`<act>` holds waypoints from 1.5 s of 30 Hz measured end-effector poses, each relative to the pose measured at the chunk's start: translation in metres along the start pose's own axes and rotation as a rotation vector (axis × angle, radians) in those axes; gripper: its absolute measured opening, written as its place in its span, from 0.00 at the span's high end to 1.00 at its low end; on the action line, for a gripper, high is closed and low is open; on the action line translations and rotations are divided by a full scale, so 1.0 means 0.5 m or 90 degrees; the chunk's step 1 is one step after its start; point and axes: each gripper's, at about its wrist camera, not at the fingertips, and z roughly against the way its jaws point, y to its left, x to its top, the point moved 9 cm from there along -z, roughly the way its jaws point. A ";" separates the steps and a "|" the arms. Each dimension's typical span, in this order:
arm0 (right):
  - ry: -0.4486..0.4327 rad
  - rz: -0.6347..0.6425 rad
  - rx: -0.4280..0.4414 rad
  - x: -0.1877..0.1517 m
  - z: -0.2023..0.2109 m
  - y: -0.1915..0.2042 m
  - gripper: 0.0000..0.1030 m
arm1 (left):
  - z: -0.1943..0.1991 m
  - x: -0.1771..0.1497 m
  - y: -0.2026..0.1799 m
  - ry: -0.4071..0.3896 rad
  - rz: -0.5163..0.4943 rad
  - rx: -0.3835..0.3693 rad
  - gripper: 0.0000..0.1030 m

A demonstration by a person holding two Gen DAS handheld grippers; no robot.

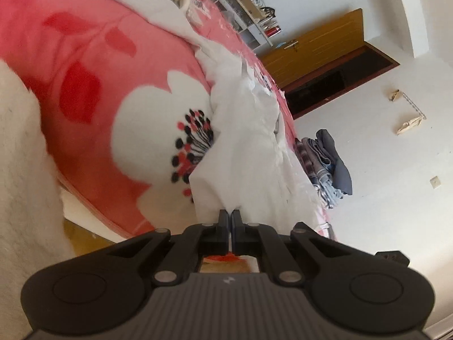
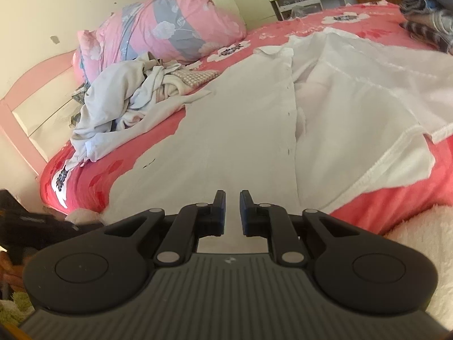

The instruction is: Fold clothes

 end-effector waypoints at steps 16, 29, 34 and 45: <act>0.014 0.142 0.098 0.164 -0.140 0.168 0.84 | -0.021 -0.019 0.070 0.076 -0.060 0.127 0.72; 0.113 0.221 0.121 0.103 -0.343 0.254 0.84 | -0.010 0.201 0.042 -0.050 -0.079 0.074 0.50; 0.105 0.245 0.177 0.069 -0.340 0.298 0.83 | -0.091 0.263 0.017 -0.047 -0.118 0.092 0.48; -0.010 0.004 0.046 0.219 -0.162 0.021 0.83 | -0.301 0.443 -0.083 -0.058 -0.294 0.239 0.46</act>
